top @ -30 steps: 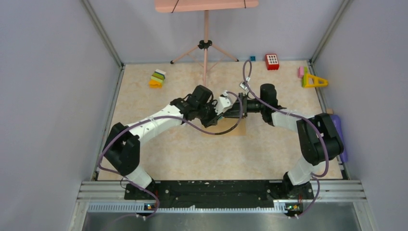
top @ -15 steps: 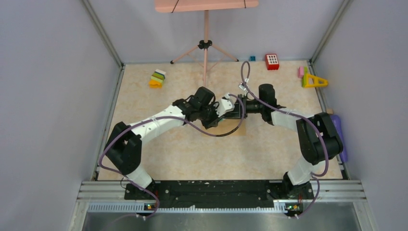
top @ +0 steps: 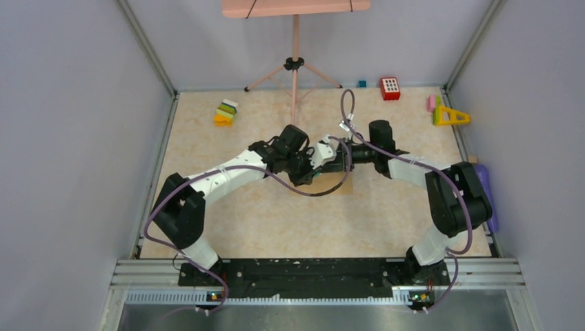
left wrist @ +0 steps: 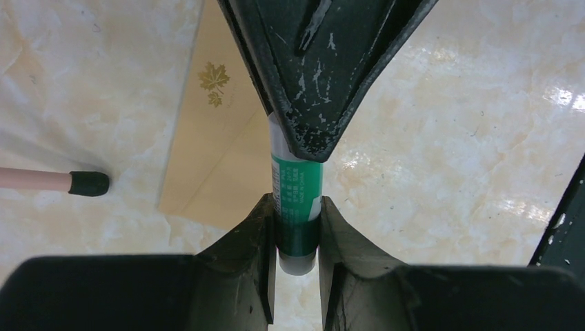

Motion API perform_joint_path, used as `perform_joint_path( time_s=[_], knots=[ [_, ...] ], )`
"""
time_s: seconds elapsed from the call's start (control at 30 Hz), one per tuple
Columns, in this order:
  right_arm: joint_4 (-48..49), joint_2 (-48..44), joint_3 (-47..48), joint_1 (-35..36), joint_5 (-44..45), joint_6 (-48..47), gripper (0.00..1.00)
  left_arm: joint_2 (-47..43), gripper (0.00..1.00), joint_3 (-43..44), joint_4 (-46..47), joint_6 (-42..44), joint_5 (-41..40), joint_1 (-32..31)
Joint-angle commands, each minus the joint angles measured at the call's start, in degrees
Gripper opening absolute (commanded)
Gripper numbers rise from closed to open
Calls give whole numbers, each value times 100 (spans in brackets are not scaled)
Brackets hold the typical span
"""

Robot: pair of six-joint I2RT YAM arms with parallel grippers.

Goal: Place the letter into the envelope and seal it
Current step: Screw the solid glue.

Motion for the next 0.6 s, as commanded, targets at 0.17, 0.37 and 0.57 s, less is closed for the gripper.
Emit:
perform_joint_path(
  time_s=[0.17,0.37,0.57],
  knots=[
    [-575,-820,189,159,-559,-2048,20,221,0,545,-759,252,1502,-6],
    [-1576,-1392,106,285,-810,-4196,25,353,0,731,-1224,427,2438,102],
    [-1523,-2030,-345,340,-1027,-5141,31,453,0,834,-1626,679,3491,251]
  ],
)
